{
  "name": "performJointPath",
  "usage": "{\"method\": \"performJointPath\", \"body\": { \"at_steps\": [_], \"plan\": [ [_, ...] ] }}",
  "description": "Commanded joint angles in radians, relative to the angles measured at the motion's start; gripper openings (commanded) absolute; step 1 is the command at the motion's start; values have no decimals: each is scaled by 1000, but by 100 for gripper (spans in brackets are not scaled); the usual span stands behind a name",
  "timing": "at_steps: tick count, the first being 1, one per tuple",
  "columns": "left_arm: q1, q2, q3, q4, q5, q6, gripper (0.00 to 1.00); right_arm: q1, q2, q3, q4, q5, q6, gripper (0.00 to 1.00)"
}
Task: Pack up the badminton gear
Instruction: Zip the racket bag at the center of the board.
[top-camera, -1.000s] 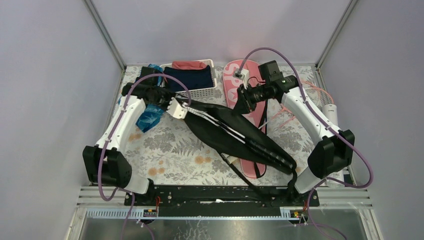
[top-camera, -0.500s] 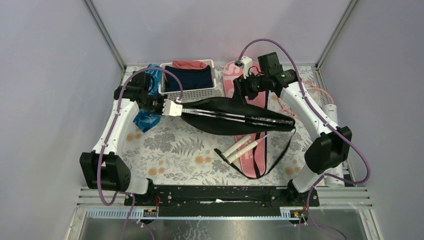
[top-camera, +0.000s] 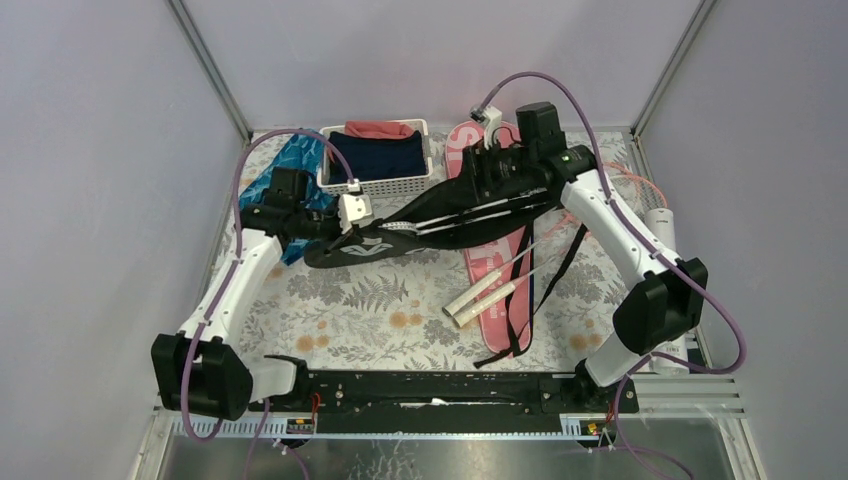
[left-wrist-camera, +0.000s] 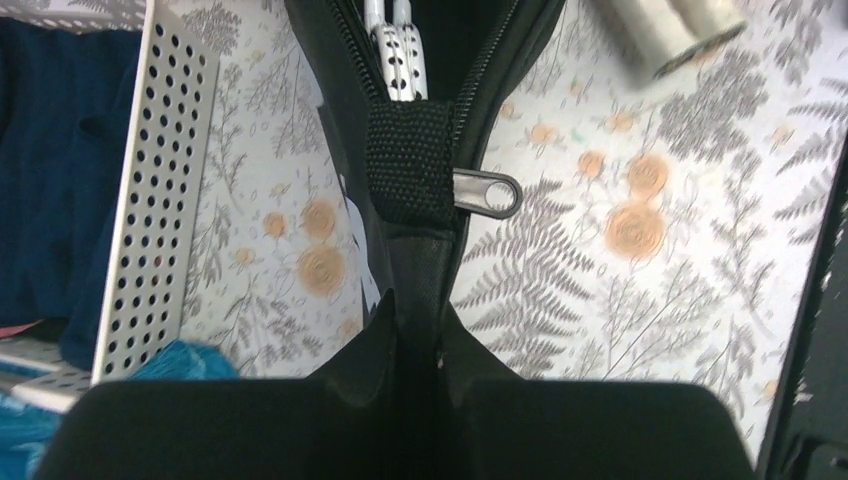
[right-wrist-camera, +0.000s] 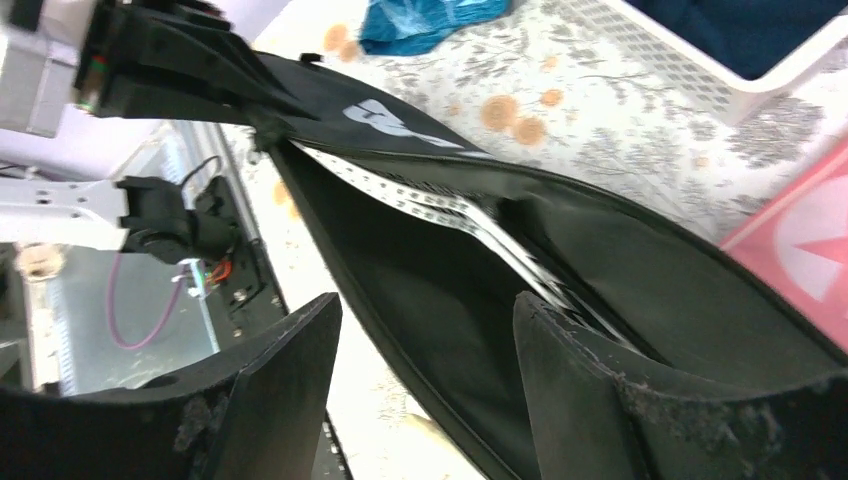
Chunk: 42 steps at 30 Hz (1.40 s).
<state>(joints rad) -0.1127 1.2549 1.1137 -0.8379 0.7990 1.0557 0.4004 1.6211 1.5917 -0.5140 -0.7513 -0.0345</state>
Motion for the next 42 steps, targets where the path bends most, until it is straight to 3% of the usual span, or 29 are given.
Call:
{"method": "performJointPath", "body": {
  "at_steps": [1, 7, 14, 24, 42],
  "plan": [
    [-71, -32, -19, 287, 93, -298, 0, 54, -18, -38, 102, -111, 105, 70],
    [-176, -43, -75, 422, 37, -446, 0, 138, -11, -97, 147, -107, 132, 66],
    [-197, -56, -103, 489, 3, -508, 0, 208, -40, -186, 199, -53, 146, 64],
    [-217, -54, -122, 499, -9, -496, 0, 248, -42, -208, 226, 4, 133, 61],
    [-251, -60, -146, 500, -38, -462, 0, 284, 32, -102, 188, 42, 139, 58]
  ]
}}
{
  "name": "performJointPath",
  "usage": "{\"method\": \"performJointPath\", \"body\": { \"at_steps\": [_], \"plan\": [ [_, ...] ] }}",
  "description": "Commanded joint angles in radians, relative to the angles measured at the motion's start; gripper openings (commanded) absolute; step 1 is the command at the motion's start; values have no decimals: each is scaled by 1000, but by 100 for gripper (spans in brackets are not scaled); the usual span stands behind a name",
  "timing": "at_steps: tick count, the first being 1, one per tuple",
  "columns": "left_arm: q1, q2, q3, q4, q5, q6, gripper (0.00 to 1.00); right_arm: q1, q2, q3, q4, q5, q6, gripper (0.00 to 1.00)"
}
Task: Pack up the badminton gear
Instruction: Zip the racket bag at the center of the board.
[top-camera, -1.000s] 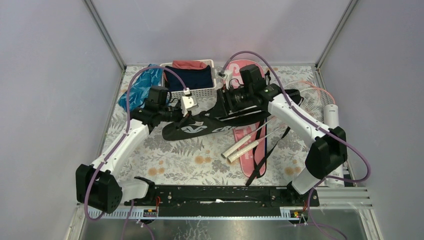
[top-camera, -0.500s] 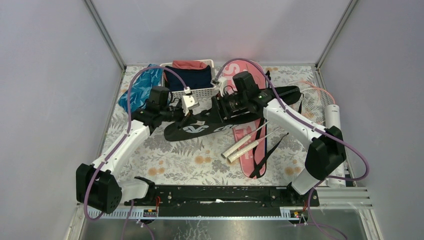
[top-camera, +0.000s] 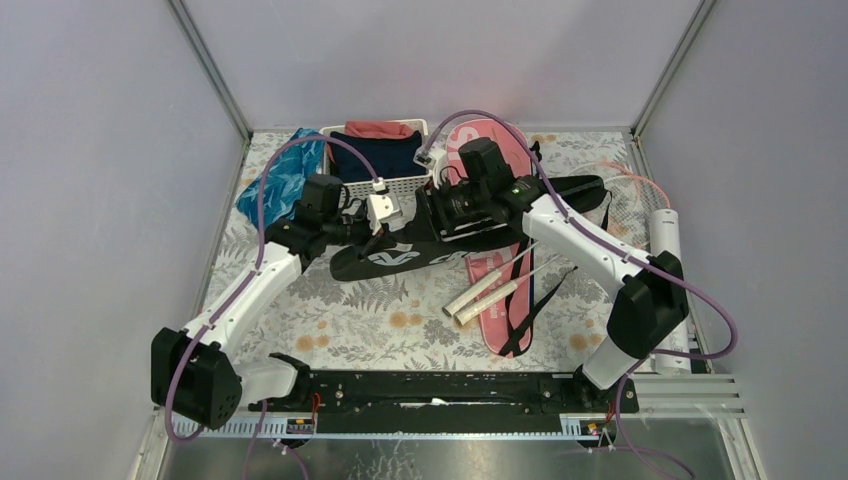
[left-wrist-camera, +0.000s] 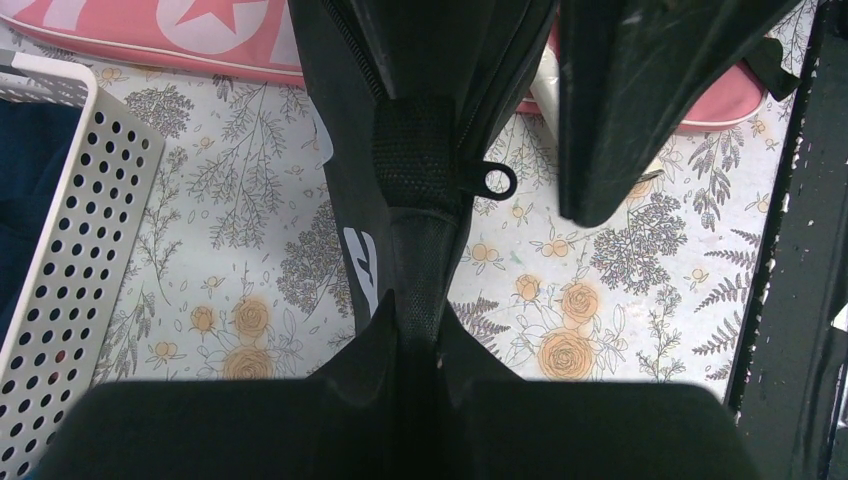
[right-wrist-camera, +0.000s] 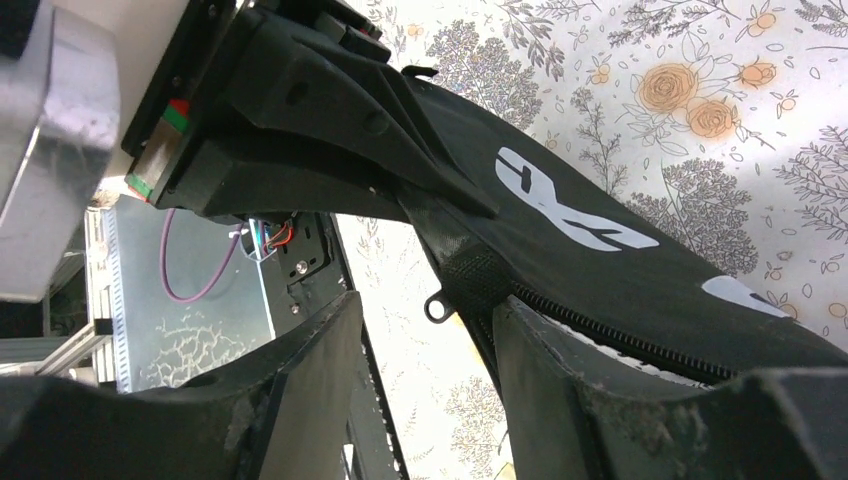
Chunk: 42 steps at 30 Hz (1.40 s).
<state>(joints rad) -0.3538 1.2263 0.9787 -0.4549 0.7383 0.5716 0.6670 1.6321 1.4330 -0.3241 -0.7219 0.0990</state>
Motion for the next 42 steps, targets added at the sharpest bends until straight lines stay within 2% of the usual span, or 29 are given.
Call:
{"method": "performJointPath", "body": {
  "at_steps": [1, 9, 15, 21, 31, 38, 42],
  "plan": [
    [-10, -32, -11, 116, 22, 22, 0, 18, 23, 59, -4, 14, 5, 57],
    [-11, -37, -8, 117, 22, 21, 0, 27, 31, 55, -19, 51, -20, 54],
    [-11, -36, -9, 117, 24, 20, 0, 31, 34, 59, -29, 75, -25, 48],
    [-11, -38, -13, 117, 17, 26, 0, 31, 46, 76, -37, 84, -21, 37],
    [-13, -40, -35, 117, -10, 62, 0, 31, 35, 105, -61, 105, -36, 30],
    [-21, -42, -48, 117, -33, 84, 0, 31, 43, 110, -76, 116, -48, 14],
    [-24, -40, -50, 117, -41, 93, 0, 31, 46, 115, -85, 123, -58, 11]
  ]
}}
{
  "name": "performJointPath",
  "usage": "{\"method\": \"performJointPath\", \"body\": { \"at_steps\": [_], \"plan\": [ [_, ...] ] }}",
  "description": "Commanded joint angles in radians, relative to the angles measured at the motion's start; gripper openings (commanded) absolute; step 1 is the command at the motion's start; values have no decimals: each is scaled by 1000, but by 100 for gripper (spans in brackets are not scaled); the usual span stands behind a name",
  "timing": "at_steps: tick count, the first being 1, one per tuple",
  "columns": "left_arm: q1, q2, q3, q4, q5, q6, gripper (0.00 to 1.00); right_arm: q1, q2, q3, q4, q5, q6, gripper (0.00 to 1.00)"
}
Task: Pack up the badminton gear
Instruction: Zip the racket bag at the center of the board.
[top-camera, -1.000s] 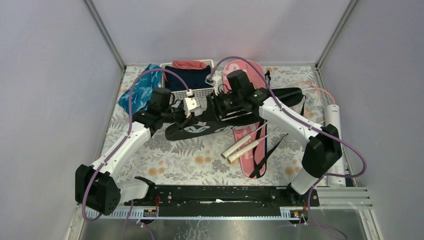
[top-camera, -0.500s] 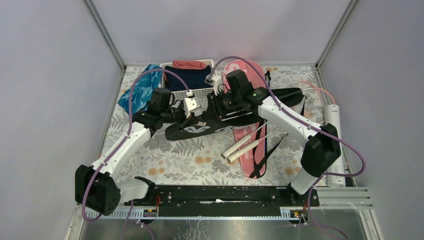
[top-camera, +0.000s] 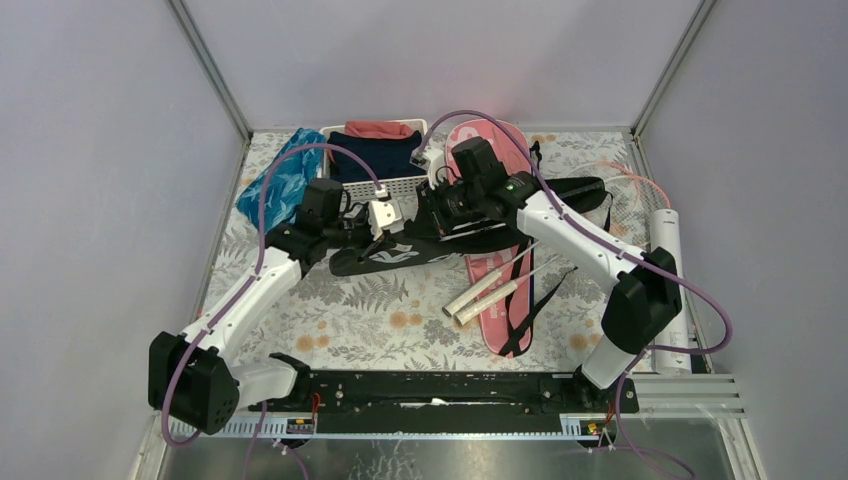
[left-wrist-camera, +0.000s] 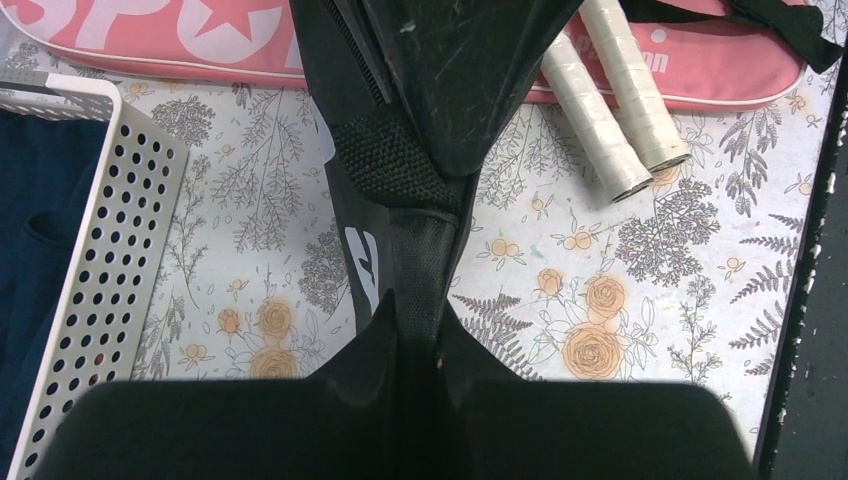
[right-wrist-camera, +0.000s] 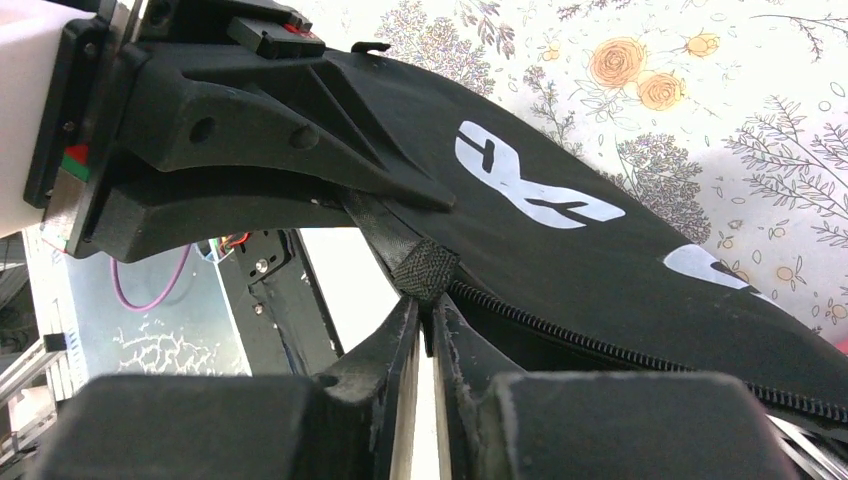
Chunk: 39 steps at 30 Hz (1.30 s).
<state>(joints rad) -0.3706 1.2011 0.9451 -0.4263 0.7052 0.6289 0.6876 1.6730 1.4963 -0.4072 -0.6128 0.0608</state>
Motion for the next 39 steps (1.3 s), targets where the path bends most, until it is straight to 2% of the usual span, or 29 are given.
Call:
{"method": "performJointPath", "body": {
  "at_steps": [1, 6, 9, 24, 39],
  "plan": [
    [-9, -15, -18, 88, -11, 39, 0, 10, 5, 54, -5, 17, -25, 10],
    [-14, -24, -34, 77, -31, 93, 0, 10, 1, 65, -35, 50, -56, 7],
    [-13, -23, -32, 56, -44, 138, 0, 10, -7, 62, -49, 71, -95, 0],
    [-13, -21, 1, -40, -120, 282, 0, 7, -38, 24, -120, 172, -219, 0],
    [28, -4, 53, -99, -136, 335, 0, -88, -105, -22, -170, 203, -230, 0]
  ]
}}
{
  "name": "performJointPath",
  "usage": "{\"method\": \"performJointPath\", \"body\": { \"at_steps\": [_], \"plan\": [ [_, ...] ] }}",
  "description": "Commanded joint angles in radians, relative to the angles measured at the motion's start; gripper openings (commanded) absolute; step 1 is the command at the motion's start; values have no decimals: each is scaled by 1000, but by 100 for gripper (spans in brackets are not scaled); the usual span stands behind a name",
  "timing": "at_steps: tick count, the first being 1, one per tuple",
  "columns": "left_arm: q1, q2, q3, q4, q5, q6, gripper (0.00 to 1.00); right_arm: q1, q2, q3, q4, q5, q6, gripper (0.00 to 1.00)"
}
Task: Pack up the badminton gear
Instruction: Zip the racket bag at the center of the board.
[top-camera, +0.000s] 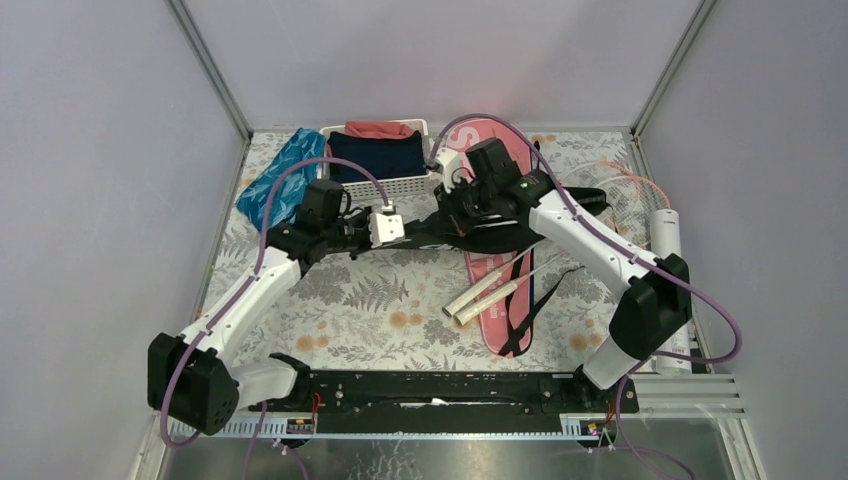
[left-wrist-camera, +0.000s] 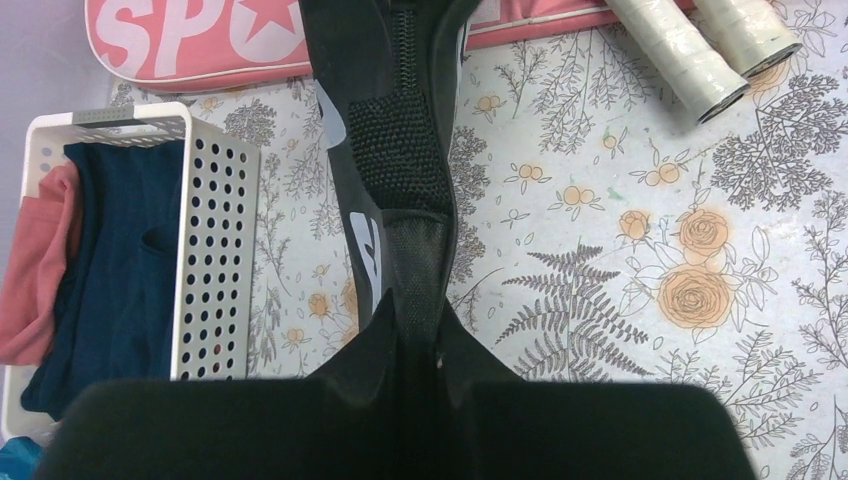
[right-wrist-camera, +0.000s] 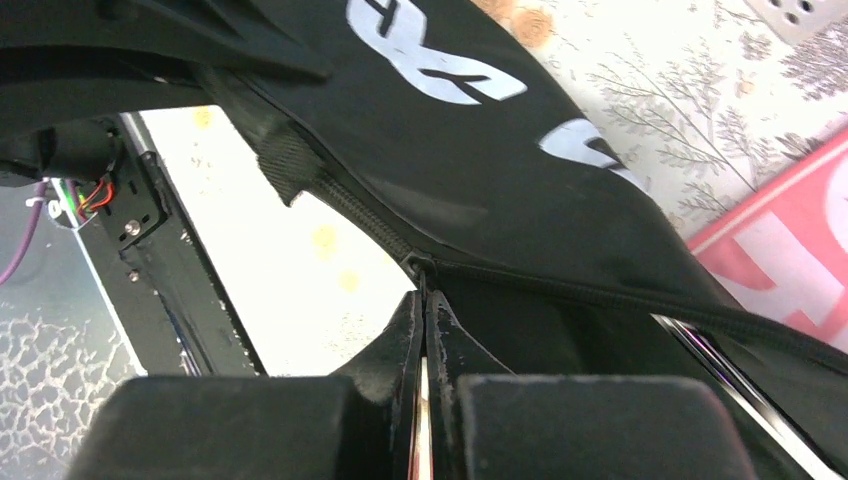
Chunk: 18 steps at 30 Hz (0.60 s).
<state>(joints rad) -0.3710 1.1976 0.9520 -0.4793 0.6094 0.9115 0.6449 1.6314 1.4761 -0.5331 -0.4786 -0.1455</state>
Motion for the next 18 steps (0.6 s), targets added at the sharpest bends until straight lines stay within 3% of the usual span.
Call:
{"method": "performJointPath", "body": {
  "at_steps": [1, 18],
  "plan": [
    [36, 1, 52, -51, -40, 57, 0, -55, -69, -2, -52, 79, -25, 0],
    [183, 34, 121, -150, 44, 182, 0, -282, -128, -42, -179, 244, -137, 0]
  ]
}}
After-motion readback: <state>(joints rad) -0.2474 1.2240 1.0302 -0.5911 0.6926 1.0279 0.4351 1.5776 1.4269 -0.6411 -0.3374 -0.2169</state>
